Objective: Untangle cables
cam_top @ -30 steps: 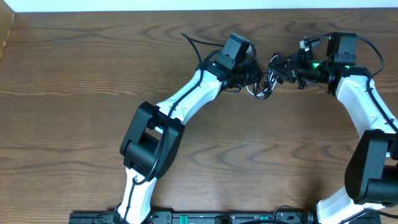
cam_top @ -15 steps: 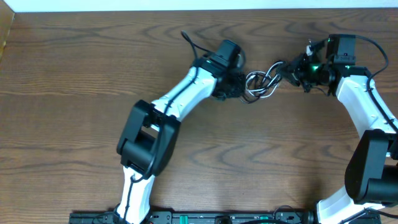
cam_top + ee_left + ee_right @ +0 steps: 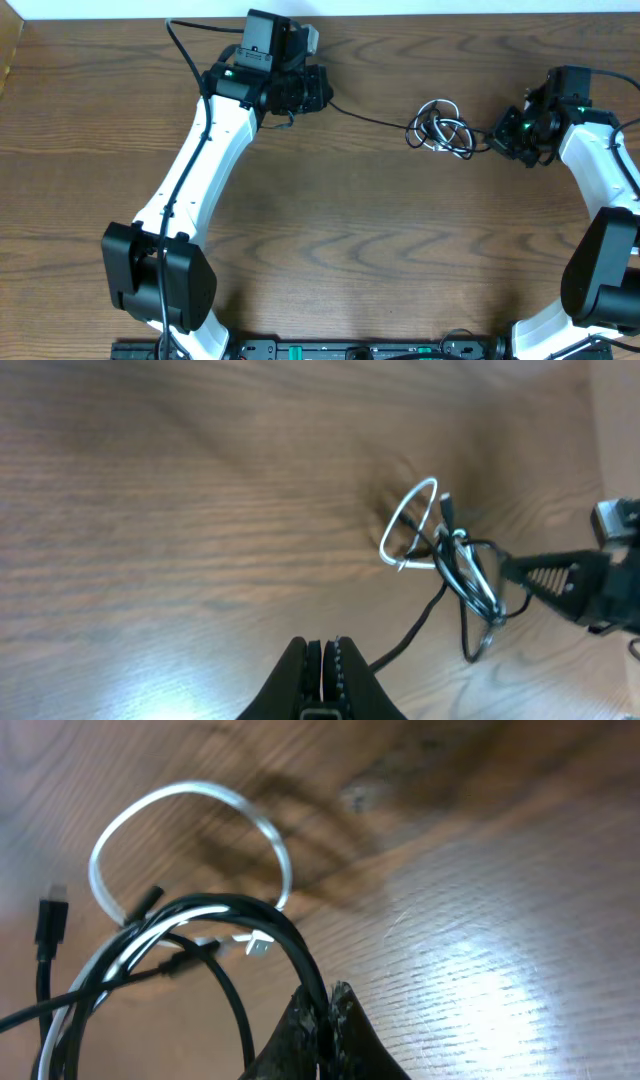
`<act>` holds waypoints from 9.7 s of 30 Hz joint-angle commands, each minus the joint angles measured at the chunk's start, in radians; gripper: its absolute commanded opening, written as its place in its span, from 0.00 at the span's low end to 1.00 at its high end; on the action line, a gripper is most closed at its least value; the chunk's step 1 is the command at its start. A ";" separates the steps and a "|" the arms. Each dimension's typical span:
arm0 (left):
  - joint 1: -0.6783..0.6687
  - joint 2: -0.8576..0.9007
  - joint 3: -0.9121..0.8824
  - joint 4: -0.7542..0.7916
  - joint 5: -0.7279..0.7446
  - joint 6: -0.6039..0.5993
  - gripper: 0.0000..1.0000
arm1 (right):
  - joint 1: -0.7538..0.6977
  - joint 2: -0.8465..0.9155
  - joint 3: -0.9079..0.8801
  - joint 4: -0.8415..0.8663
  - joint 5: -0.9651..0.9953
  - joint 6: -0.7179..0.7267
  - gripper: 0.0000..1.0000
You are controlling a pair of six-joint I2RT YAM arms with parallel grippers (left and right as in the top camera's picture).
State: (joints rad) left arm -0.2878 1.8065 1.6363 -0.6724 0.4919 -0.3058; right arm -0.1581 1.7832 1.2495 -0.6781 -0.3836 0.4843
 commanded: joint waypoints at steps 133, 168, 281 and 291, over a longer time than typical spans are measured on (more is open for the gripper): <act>-0.143 0.170 -0.002 0.188 0.280 -0.034 0.08 | -0.015 -0.001 0.014 0.288 -0.576 0.039 0.75; -0.095 0.171 -0.002 0.349 0.859 -0.044 0.07 | 0.122 0.003 0.014 0.554 -0.749 0.014 0.57; -0.029 0.171 -0.002 1.146 1.080 -0.451 0.08 | 0.248 0.137 0.299 0.158 -0.518 0.018 0.65; -0.030 0.171 -0.002 1.085 1.079 -0.455 0.08 | 0.260 0.168 0.298 -0.079 -0.208 -0.136 0.28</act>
State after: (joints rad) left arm -0.3210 1.9976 1.6180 0.4236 1.5505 -0.7597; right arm 0.0895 1.9415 1.5486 -0.7391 -0.7177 0.4110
